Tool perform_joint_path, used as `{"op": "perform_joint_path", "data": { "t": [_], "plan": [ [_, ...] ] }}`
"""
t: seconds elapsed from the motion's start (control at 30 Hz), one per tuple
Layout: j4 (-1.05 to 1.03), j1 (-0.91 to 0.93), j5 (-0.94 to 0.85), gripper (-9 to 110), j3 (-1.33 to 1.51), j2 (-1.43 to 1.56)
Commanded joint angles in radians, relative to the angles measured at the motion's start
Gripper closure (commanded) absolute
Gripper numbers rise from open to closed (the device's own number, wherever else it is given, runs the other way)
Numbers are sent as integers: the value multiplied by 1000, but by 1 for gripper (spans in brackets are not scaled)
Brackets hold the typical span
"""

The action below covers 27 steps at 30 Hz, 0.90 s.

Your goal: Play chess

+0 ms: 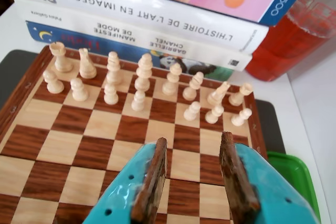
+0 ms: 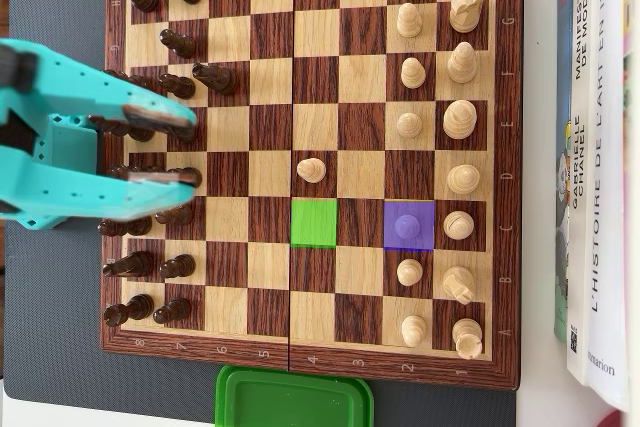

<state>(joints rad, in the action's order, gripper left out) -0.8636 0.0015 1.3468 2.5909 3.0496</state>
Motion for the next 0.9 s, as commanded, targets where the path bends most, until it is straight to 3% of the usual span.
{"op": "perform_joint_path", "data": {
  "t": [0.0,0.63,0.87],
  "plan": [
    [-83,12,-5,86,-173,-144],
    [-166,81,6,86,-773,-1152],
    [-222,103,6,86,-950,-1359]
  ]
}}
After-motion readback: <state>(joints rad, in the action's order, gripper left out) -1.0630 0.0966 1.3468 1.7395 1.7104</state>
